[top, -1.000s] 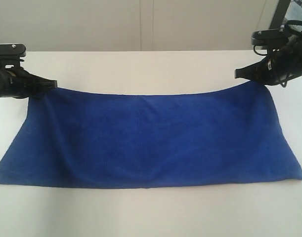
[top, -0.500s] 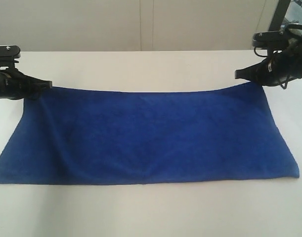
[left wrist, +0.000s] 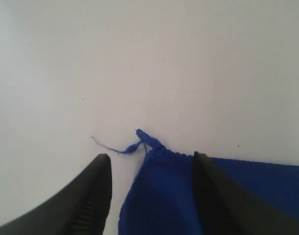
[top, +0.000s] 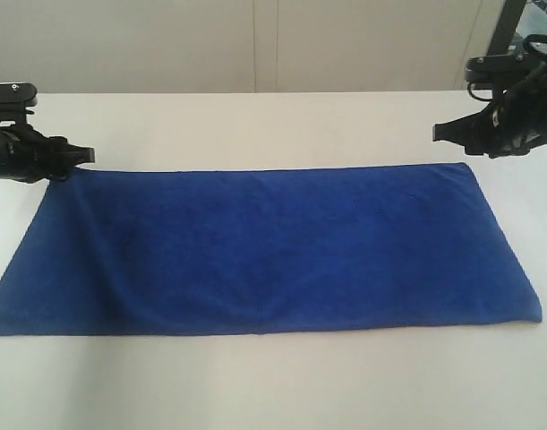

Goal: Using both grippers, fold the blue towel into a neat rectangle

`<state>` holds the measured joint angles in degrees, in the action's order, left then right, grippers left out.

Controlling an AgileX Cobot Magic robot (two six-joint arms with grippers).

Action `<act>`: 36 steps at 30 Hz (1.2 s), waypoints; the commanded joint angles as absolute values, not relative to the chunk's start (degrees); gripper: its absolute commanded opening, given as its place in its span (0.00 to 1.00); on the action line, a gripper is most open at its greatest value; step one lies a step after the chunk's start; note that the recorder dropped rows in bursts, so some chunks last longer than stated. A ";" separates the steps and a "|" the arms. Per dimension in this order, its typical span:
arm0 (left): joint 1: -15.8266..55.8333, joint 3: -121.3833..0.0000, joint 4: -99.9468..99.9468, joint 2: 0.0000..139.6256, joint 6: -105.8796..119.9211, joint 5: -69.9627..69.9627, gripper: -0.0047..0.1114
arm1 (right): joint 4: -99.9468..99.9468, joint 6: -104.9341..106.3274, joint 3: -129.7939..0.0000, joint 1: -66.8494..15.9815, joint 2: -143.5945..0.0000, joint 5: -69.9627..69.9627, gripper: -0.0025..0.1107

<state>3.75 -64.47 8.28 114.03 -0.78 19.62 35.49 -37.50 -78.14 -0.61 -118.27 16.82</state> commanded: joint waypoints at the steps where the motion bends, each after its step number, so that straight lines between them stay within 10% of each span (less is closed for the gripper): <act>1: 3.44 -64.79 9.13 109.78 2.97 15.01 0.52 | 33.38 -36.76 -78.61 -0.04 -114.28 21.40 0.16; 4: 3.44 -64.79 9.13 105.98 4.92 8.47 0.50 | 28.10 -30.80 -79.66 -0.04 -113.21 24.30 0.02; 16: 3.55 -64.69 12.62 101.97 4.75 -26.15 0.04 | 2.78 -3.19 -87.82 0.06 -121.70 30.00 0.02; 36: 3.77 -58.69 5.69 104.40 5.32 -27.38 0.04 | 3.43 -2.66 -88.06 0.06 -129.20 25.80 0.02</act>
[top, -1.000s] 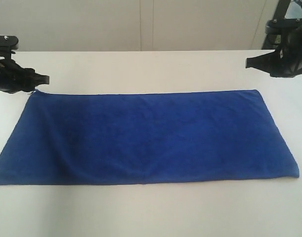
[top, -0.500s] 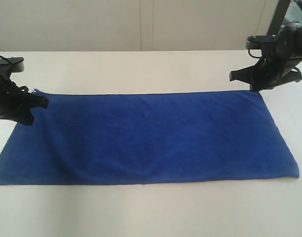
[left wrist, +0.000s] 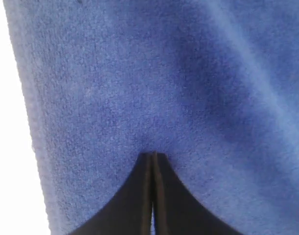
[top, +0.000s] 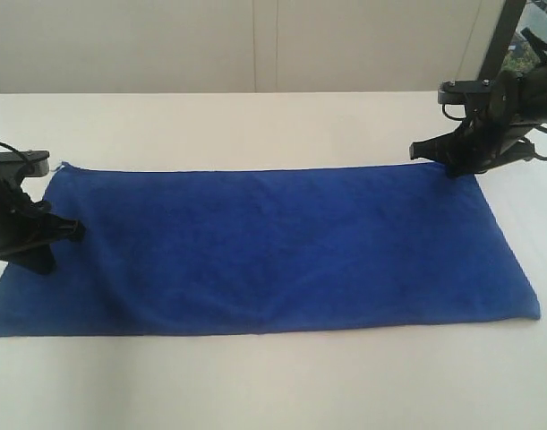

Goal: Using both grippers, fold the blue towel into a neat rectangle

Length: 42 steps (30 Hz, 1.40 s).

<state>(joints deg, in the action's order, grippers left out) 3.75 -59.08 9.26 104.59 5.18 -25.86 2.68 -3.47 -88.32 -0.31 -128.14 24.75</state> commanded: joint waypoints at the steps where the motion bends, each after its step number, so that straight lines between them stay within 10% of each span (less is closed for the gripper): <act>1: 3.77 -58.69 4.87 104.40 5.32 -27.69 0.04 | 3.43 -2.66 -88.06 0.06 -129.20 25.93 0.02; 28: 3.77 -63.94 11.50 97.45 7.73 -38.65 0.04 | 4.77 -2.76 -87.73 0.06 -113.70 49.19 0.02; 42: 3.77 -49.72 11.61 90.65 7.82 -36.41 0.04 | 2.40 -2.76 -66.76 0.00 -101.76 53.11 0.02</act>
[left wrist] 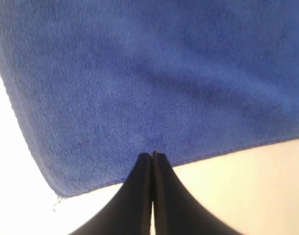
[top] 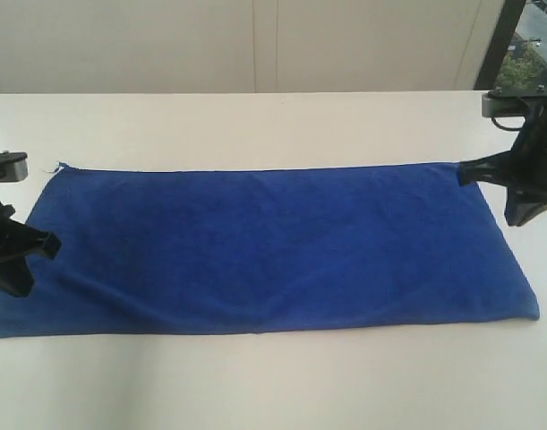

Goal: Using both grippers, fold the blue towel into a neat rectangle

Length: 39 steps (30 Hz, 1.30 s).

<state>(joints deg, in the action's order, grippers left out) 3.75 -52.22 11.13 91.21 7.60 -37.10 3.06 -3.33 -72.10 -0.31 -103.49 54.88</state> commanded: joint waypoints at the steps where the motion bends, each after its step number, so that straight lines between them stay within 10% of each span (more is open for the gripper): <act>1: 3.77 -48.82 11.61 90.81 7.82 -35.50 0.04 | 2.40 -2.76 -64.69 0.00 -101.76 52.03 0.02; 39: 3.77 -44.87 7.36 96.20 13.52 -31.21 0.04 | 6.38 -3.31 -54.66 0.00 -101.85 49.50 0.02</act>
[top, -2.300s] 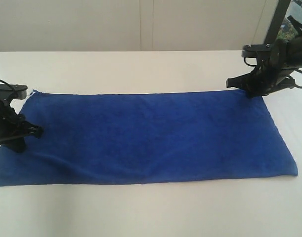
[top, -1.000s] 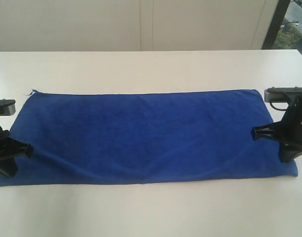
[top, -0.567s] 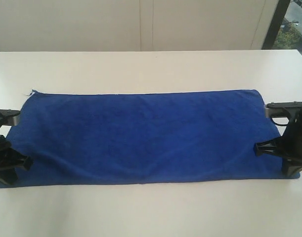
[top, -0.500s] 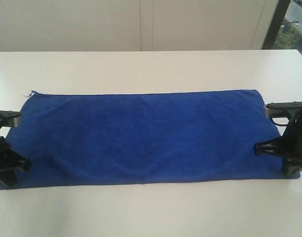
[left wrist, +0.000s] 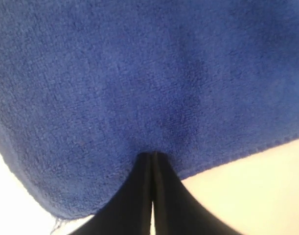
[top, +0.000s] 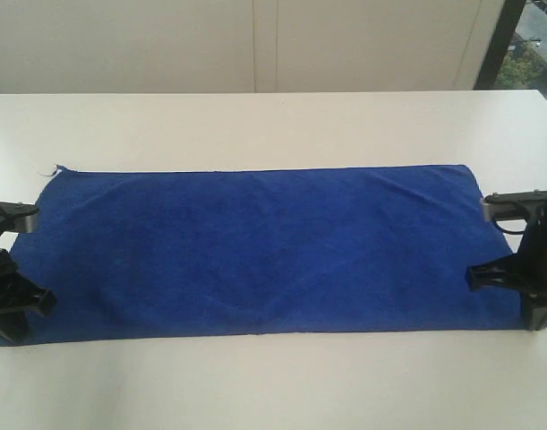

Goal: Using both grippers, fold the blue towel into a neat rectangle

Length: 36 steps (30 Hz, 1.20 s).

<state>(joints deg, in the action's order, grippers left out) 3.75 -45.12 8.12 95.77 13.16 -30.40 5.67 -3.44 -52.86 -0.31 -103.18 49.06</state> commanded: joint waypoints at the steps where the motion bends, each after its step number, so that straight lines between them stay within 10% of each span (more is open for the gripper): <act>1: 3.77 -44.87 7.36 95.92 13.52 -31.08 0.04 | 6.38 -3.90 -55.05 0.00 -101.14 49.12 0.02; 13: 3.77 -48.12 9.97 85.76 13.52 -31.73 0.04 | 3.69 -4.13 -55.29 0.06 -86.52 40.99 0.02; 26: 3.77 -48.12 5.02 55.84 2.92 -35.23 0.04 | 2.90 -1.46 -61.97 2.37 -101.70 31.96 0.03; 36: 3.77 -48.02 -12.72 53.60 -11.15 -36.80 0.04 | 1.72 -1.46 -64.28 2.37 -110.14 27.42 0.40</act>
<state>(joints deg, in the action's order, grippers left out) 3.75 -48.04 -12.40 54.06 -10.40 -35.44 1.41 -1.93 -64.07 1.67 -109.23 28.14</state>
